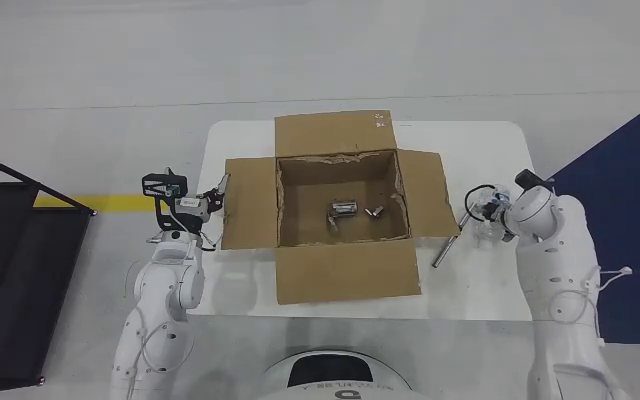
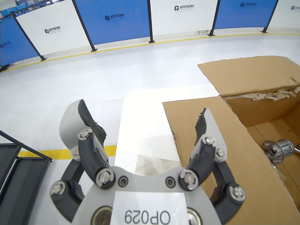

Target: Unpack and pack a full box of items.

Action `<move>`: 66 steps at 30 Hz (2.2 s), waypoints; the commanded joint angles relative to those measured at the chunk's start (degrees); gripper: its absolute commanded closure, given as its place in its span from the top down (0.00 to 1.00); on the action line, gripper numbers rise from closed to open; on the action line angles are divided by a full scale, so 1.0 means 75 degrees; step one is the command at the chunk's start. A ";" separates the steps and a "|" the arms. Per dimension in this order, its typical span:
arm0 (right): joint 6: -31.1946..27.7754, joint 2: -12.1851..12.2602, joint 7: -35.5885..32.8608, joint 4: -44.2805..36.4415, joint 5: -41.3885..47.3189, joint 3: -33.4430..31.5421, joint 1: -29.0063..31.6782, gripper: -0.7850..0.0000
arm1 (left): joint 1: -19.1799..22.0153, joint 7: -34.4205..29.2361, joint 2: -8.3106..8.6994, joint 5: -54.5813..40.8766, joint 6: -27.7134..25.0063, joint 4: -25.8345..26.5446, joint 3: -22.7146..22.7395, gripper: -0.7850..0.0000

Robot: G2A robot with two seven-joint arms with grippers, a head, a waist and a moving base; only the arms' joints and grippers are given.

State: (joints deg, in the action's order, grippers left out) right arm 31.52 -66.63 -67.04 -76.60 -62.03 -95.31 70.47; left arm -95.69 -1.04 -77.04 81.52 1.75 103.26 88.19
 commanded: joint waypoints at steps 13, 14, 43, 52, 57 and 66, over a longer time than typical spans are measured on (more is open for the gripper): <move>0.0305 -0.0019 0.0618 -0.0208 0.0658 -0.0420 0.0415 0.00 | 0.0000 0.0000 0.0000 0.0000 0.0000 0.0000 0.0000 1.00; 0.0382 -0.0024 0.0788 -0.0318 0.0835 -0.0563 0.0497 0.00 | 0.0000 0.0000 0.0000 0.0000 0.0000 0.0000 0.0000 1.00; -0.3087 -0.0423 0.3708 -0.6620 0.3944 -0.0320 0.3234 0.00 | 0.0000 0.0000 0.0000 0.0000 0.0000 0.0000 0.0000 1.00; -0.3380 -0.0387 0.2043 -0.5826 0.1209 0.2469 0.1475 0.00 | 0.0000 0.0000 0.0000 0.0000 0.0000 0.0000 0.0000 1.00; -0.3711 -0.0448 0.1813 -0.5017 0.0165 0.3640 0.0809 0.00 | 0.0000 0.0000 0.0000 0.0000 0.0000 0.0000 0.0000 1.00; -0.3555 -0.0595 0.1363 -0.3647 -0.0469 0.4593 -0.0015 0.81 | 0.0000 0.0000 0.0000 0.0000 0.0000 0.0000 0.0000 1.00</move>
State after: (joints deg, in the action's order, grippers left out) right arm 4.62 -71.00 -56.52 -105.09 -64.88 -61.34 70.90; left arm -95.69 -1.04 -77.04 81.52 1.75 103.26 88.19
